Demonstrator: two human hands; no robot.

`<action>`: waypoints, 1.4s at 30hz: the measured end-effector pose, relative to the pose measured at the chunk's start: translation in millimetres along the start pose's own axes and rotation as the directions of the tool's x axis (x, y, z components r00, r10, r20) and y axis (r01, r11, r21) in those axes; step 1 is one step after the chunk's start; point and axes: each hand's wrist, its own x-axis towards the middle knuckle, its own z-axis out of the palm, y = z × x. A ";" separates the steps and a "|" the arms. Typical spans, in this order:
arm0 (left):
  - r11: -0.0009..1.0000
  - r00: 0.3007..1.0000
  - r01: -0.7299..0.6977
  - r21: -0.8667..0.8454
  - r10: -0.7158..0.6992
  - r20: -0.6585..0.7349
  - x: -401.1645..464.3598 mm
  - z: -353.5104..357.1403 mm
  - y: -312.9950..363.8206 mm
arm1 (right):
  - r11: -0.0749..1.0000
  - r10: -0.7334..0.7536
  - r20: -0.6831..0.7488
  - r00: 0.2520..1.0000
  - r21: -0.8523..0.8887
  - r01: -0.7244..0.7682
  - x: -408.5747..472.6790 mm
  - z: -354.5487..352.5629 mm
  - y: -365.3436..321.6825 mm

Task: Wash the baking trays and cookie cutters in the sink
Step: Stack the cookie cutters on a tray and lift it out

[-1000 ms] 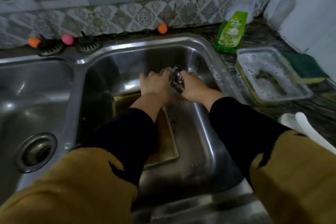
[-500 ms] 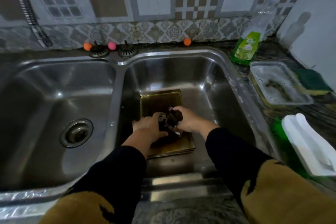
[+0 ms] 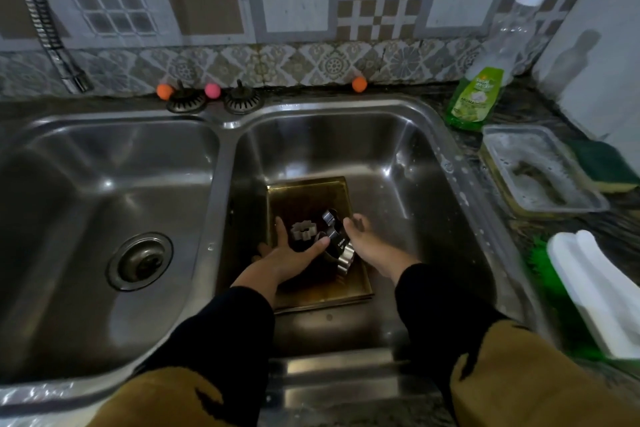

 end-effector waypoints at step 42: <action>0.745 0.458 -0.645 0.167 0.553 -0.696 -105.3 -81.0 64.1 | 0.810 -0.544 -0.463 0.700 -0.069 0.583 -118.8 -58.9 -141.7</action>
